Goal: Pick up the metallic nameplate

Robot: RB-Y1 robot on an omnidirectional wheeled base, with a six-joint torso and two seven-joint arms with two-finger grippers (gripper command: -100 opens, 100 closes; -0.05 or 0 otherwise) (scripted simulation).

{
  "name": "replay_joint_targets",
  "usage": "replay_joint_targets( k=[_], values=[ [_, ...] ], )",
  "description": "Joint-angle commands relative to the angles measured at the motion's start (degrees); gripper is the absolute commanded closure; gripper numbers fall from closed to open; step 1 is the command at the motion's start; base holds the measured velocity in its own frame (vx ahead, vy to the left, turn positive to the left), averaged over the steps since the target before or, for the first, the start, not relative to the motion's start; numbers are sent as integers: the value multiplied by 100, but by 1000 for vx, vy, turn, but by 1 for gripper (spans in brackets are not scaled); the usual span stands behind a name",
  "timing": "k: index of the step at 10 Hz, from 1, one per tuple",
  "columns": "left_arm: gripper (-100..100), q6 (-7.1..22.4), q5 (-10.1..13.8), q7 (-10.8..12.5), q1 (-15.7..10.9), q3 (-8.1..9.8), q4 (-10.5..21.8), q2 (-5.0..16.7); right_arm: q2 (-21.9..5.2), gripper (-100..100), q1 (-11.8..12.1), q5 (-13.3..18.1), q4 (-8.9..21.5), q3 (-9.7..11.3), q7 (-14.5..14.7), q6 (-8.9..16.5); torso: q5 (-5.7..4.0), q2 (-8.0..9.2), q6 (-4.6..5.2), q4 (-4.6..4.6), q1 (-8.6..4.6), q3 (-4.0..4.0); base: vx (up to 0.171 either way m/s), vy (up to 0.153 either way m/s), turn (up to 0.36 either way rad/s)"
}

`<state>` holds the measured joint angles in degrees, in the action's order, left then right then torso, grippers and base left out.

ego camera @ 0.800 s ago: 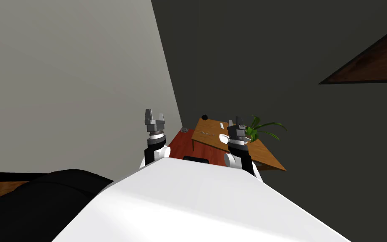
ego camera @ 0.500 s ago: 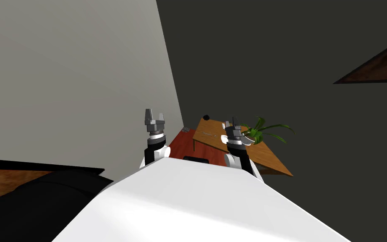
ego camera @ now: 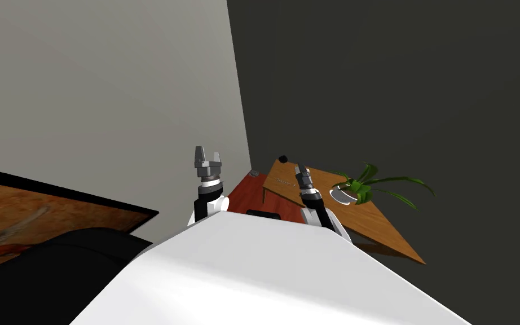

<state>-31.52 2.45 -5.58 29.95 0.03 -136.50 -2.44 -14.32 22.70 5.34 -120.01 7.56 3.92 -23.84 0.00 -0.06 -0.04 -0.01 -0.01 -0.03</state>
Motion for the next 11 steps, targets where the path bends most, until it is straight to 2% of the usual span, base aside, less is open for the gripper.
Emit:
replay_joint_targets(
  k=[1,3,4,6,7,8,9,10,11],
  values=[
    [0,0,0,0,0,0,0,0,-205,-100,-12,32,168,50,8,-58,0,0,0,0,0,0,5,-6,82],
    [0,0,0,0,0,0,0,0,-585,-100,-152,161,530,242,30,-137,0,3,3,1,-2,2,2,0,225],
    [0,0,0,0,0,0,0,0,-656,-100,-152,161,644,242,30,-137,0,2,0,1,-1,1,2,-9,99],
    [0,0,0,0,1,0,0,0,-1055,-100,-304,316,1045,469,53,-221,-1,4,4,1,-4,2,1,-6,240],
    [0,0,0,0,0,0,0,0,-1114,-100,-304,316,1182,469,53,-221,-1,3,1,1,-5,1,1,-17,122],
    [0,0,0,0,1,1,0,0,-1342,-100,-385,403,1430,593,65,-264,-1,3,7,1,-6,2,0,-10,193],
    [0,0,0,0,1,1,0,0,-1342,-100,-385,403,1470,593,65,-264,-1,3,3,1,-5,2,1,-11,128],
    [0,0,0,0,1,1,0,0,-1569,-100,-470,496,1695,721,77,-307,-1,4,7,1,-5,2,-2,-9,242],
    [0,0,0,0,0,0,0,0,-1569,-100,-470,496,1770,721,77,-307,-1,3,2,1,-4,2,-1,-15,118]
  ],
)
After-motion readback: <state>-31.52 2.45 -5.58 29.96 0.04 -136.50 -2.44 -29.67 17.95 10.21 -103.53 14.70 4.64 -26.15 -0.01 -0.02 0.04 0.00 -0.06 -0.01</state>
